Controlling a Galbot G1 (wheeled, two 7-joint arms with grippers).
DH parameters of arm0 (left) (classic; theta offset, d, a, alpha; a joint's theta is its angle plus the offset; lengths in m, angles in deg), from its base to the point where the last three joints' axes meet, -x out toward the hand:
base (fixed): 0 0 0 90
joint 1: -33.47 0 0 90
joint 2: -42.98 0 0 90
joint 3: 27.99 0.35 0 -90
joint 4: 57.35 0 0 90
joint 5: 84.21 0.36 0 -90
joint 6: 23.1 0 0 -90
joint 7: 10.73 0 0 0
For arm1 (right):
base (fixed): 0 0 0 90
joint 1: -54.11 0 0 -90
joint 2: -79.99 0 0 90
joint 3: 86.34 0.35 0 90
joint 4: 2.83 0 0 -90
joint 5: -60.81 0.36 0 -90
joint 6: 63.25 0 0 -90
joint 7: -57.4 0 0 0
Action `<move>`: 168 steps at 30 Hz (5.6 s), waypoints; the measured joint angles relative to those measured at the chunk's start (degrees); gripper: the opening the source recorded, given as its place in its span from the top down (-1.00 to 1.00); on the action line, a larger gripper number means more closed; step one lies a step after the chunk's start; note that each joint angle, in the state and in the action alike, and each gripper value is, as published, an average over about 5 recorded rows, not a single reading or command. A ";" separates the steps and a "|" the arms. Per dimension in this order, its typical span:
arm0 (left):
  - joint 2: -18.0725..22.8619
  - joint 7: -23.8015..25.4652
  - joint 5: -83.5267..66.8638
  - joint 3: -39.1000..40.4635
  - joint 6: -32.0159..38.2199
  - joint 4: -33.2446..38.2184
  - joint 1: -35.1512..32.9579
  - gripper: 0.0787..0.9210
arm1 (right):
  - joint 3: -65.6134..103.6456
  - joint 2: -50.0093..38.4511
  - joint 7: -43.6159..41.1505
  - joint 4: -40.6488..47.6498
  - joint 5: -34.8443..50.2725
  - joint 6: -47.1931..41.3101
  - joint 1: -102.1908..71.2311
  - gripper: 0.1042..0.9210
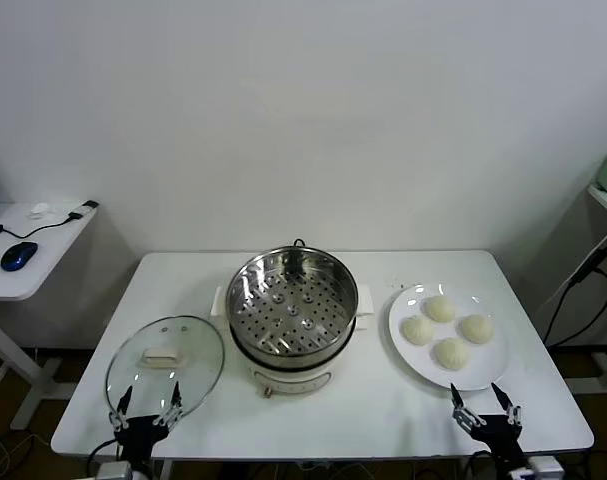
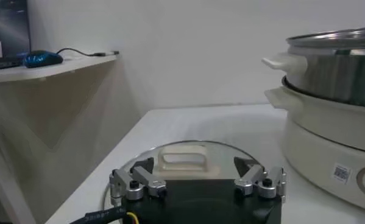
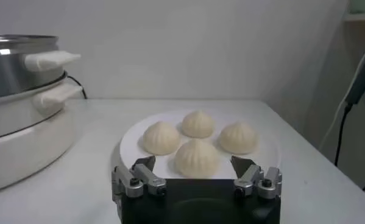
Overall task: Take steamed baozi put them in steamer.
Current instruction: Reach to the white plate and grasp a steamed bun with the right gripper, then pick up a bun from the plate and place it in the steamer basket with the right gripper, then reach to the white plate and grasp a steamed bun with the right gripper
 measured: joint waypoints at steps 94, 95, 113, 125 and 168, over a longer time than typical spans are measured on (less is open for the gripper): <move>0.95 -3.00 -0.28 0.66 2.48 -1.49 0.23 -0.77 | -96.44 -6.71 -65.34 79.08 -18.25 8.31 106.31 -0.41; 0.99 -3.02 -0.23 0.73 2.48 -1.38 0.22 -0.77 | -97.34 -7.18 -65.51 77.95 -17.68 8.46 107.46 -0.41; 0.15 -3.04 0.52 1.59 2.37 -0.85 0.41 -0.77 | -120.17 -3.20 -67.46 44.30 -0.61 16.22 138.35 -0.41; -0.36 -3.04 0.77 1.47 2.31 -1.29 0.66 -0.77 | -119.20 7.04 -63.49 45.63 -14.51 31.47 132.91 -0.41; 0.12 -3.73 1.64 2.93 2.85 -1.32 0.32 -0.77 | -126.17 8.31 -66.27 61.22 1.48 35.09 136.53 -0.76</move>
